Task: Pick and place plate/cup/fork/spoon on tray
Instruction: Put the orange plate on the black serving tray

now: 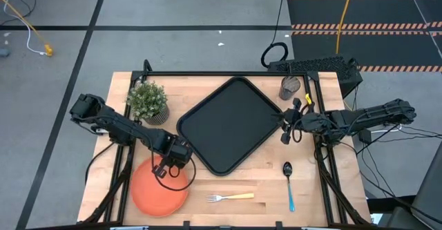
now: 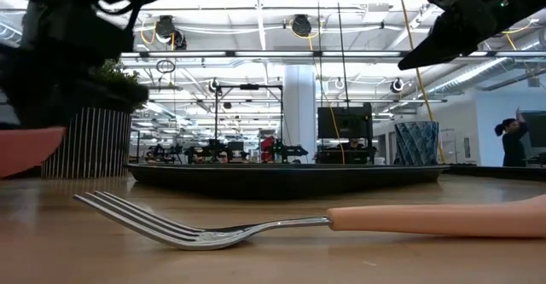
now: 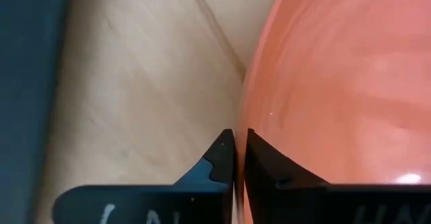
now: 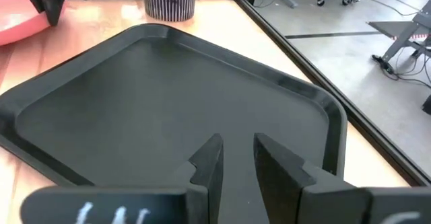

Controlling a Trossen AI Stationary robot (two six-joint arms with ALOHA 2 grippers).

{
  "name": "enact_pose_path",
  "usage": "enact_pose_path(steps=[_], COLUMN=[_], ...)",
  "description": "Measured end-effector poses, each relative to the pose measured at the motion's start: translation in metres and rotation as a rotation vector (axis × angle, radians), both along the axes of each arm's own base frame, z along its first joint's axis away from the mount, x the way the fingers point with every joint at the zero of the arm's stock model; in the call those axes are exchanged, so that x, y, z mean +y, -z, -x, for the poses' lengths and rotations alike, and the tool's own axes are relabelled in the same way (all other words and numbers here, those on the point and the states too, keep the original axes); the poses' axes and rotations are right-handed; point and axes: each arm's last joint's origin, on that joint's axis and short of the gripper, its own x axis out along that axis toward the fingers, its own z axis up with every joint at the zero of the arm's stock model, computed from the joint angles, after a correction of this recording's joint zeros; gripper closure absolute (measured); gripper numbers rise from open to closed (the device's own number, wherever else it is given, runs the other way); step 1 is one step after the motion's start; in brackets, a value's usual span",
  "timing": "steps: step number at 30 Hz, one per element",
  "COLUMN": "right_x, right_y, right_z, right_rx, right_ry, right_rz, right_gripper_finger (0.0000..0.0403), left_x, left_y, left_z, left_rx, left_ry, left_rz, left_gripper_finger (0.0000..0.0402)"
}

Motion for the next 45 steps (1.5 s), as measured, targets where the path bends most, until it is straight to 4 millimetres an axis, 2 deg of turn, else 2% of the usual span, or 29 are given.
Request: enact_pose_path(steps=[4,12,22,29,33,39,45], right_x=[0.0,0.0,0.0,0.0,0.0,0.0,0.0], right_y=[-0.002,-0.003,-0.003,-0.003,-0.002,-0.002,-0.003], right_z=[-0.001,-0.002,-0.002,-0.001,-0.001,-0.001,-0.002], right_rx=[-0.017,-0.029,-0.029,-0.031,-0.032,-0.032,-0.044], right_ry=[-0.007,-0.008,-0.007,0.0,0.0,0.0,0.01], right_rz=[0.01,0.01,0.009,-0.006,-0.007,-0.007,-0.028], right_gripper_finger=[0.0325,0.0325,0.0325,0.0325,0.0325,0.0325,0.0325], left_x=[0.009,0.052,0.093,0.12,0.142,0.181,0.201], left_y=[-0.016,-0.042,-0.066,-0.084,-0.094,-0.103,-0.095], left_z=[-0.012,-0.036,-0.05,-0.057,-0.058,-0.058,-0.084], left_rx=[-0.031,-0.114,-0.171,-0.246,-0.306,-0.389,-0.348], left_ry=[-0.033,-0.244,-0.521,-0.585,-0.621,-0.706,-0.726], left_rz=[-0.014,-0.012,0.055,0.095,0.085,0.02,-0.042], left_gripper_finger=[0.0394,0.0396,0.0396,0.0396,0.0396,0.0396,0.0396])
